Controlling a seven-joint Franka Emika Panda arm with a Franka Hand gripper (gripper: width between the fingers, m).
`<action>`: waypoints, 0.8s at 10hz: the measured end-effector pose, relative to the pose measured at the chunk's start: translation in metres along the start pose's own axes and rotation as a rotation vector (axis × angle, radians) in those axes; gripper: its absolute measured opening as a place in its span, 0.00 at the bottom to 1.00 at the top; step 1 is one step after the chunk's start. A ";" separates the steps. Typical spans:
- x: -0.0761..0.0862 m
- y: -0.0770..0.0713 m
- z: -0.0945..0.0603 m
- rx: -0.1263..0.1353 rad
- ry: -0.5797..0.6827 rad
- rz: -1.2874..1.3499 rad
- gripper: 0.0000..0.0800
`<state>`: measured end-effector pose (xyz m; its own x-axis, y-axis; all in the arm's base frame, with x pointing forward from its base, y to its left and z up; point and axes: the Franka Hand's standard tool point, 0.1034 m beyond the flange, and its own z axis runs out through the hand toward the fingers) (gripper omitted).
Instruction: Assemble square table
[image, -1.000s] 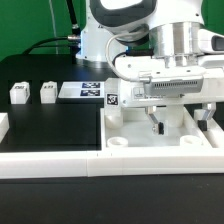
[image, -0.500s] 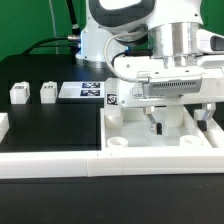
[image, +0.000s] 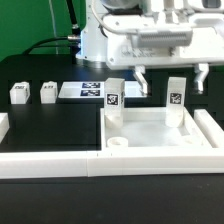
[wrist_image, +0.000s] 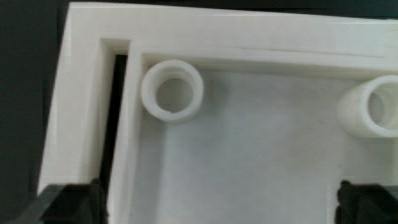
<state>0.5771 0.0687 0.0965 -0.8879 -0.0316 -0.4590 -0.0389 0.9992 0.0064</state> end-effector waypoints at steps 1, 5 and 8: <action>0.001 -0.016 -0.008 0.013 -0.003 0.055 0.81; 0.023 -0.047 0.007 0.004 0.030 0.244 0.81; 0.024 -0.056 0.004 0.005 0.026 0.448 0.81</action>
Offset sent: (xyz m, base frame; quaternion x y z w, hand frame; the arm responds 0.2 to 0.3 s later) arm 0.0000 0.0000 0.0000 0.0000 0.0000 0.1938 0.9810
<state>0.5597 0.0117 0.0818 -0.8281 0.4036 -0.3891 0.3542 0.9146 0.1948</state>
